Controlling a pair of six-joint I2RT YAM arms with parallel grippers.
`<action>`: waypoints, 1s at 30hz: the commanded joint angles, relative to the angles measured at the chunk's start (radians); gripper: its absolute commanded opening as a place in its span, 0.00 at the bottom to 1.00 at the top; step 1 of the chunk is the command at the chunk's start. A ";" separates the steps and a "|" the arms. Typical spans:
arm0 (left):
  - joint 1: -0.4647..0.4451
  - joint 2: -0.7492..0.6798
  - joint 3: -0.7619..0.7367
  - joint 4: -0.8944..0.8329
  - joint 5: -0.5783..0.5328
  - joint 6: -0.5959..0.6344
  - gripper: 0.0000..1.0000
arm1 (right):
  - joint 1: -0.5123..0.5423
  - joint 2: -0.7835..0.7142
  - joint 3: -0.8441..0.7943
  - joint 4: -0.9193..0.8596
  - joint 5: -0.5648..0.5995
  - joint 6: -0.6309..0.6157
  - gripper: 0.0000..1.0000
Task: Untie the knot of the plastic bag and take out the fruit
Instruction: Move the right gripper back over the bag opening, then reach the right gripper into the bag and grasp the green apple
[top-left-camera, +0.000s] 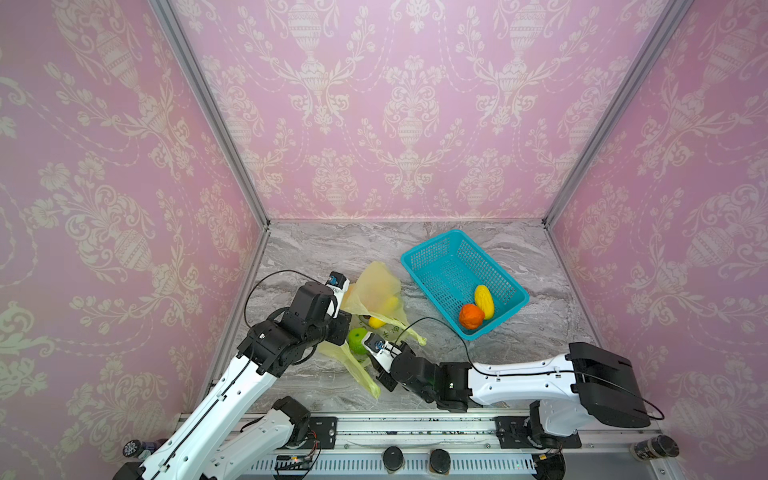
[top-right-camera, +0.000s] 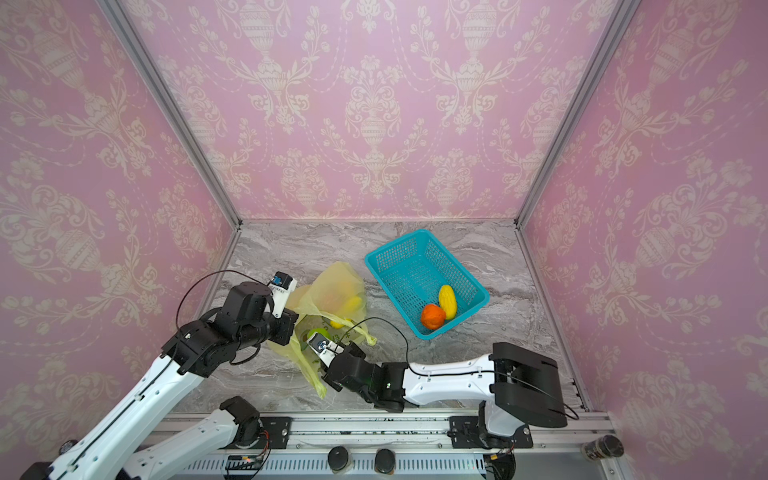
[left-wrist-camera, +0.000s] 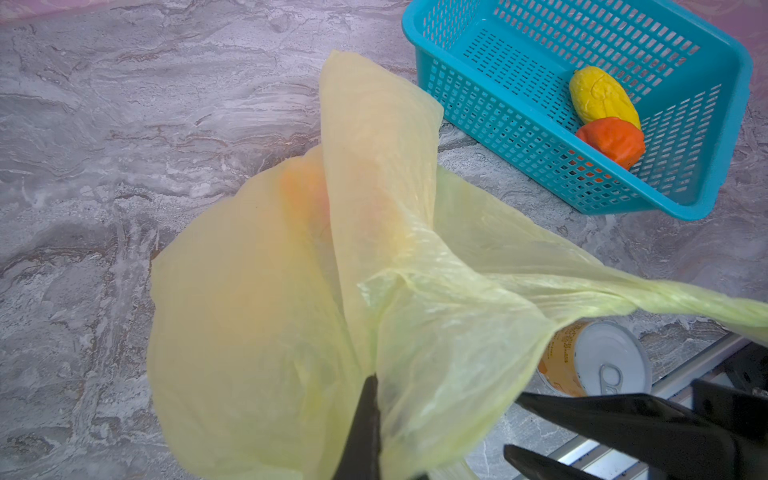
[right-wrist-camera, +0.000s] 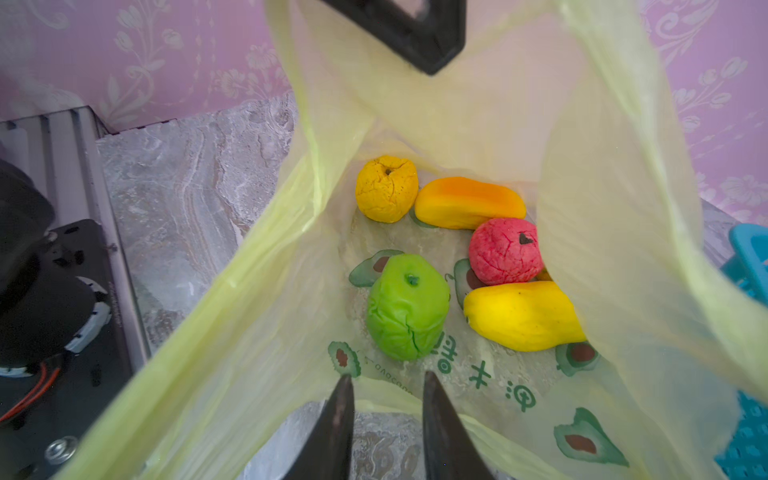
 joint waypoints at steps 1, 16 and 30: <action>0.009 -0.006 -0.009 -0.006 -0.002 -0.003 0.00 | -0.026 0.041 0.027 0.069 0.019 0.029 0.31; 0.009 -0.007 -0.009 -0.004 0.009 -0.003 0.00 | -0.112 0.328 0.178 0.103 -0.002 0.084 0.77; 0.009 -0.012 -0.009 -0.005 0.006 -0.004 0.00 | -0.130 0.418 0.266 0.068 -0.010 0.072 0.45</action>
